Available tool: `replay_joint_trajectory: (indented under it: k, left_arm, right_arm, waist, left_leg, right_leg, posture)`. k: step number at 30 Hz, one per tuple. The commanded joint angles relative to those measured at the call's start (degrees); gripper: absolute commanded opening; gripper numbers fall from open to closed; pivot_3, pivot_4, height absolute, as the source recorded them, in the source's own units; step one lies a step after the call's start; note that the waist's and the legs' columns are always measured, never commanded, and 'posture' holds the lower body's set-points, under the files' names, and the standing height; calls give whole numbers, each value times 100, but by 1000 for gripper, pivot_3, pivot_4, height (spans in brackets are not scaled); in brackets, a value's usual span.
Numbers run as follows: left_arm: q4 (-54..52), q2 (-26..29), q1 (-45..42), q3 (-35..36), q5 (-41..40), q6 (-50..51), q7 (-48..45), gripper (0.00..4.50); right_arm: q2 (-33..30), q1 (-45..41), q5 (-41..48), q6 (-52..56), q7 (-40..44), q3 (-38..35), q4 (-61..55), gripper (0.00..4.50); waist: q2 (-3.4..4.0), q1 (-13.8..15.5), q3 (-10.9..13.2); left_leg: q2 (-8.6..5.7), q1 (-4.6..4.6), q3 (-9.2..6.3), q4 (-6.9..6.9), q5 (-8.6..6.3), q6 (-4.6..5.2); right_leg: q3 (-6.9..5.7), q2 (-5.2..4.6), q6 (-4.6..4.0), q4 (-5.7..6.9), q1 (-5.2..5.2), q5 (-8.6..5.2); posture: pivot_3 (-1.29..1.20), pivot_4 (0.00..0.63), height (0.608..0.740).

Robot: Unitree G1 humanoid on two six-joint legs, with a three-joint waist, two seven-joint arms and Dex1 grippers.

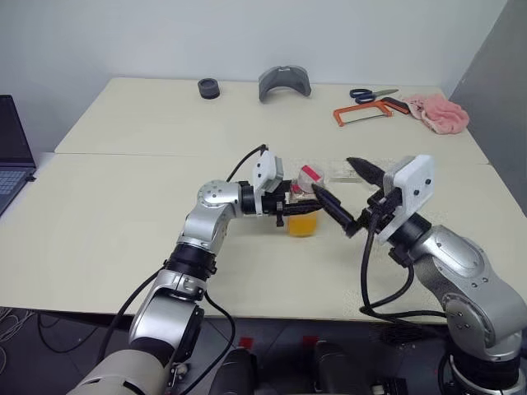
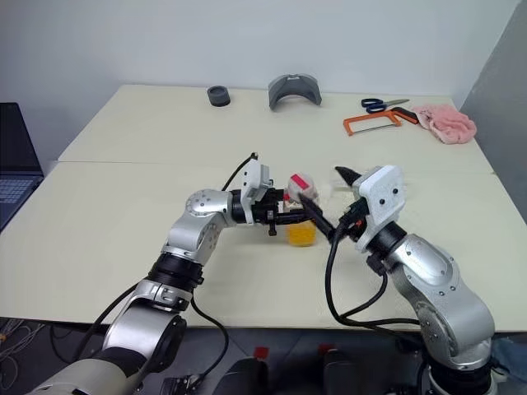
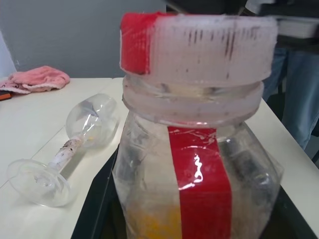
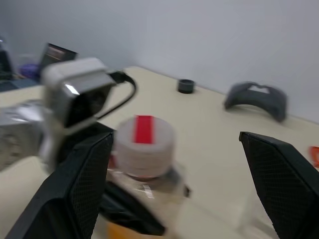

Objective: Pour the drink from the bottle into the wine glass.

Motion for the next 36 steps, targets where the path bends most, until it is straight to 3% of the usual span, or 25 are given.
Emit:
replay_joint_trajectory:
  k: [1, 7, 17, 36]
  left_arm:
    - [-98, -44, -150, 160, -193, -66, -60, 1688]
    - [-136, -60, -143, 153, -222, -11, -182, 1688]
    - [-236, -29, -45, 148, -211, -1, -181, 1686]
    - [-221, -25, -40, 121, -186, -30, -188, 1671]
  right_arm:
    - [-86, -115, 121, 40, 15, 130, -247, 4299]
    - [-1, -500, -469, -242, -269, 508, 334, 4299]
    - [-87, -568, -835, -397, -234, 517, 641, 4299]
    - [-239, -399, -804, -333, -213, 174, 588, 4299]
  waist:
    - [0, 1, 0]
    - [0, -1, 0]
    - [0, 3, 0]
    - [0, 3, 0]
  left_leg:
    - [0, 0, 0, 0, 0, 0]
    - [-3, 2, 3, 1, 0, -1]
    - [-1, 1, 2, 1, 1, -1]
    - [-1, 1, 2, 1, 0, -1]
  right_leg:
    - [0, 0, 0, 0, 1, 0]
    - [-1, 2, 0, 0, 2, 0]
    - [-1, 0, 0, 0, 2, 0]
    - [-1, 0, 0, 0, 2, 0]
  posture:
    - [0, 150, 740]
    - [0, 150, 740]
    - [0, 150, 740]
    - [0, 150, 740]
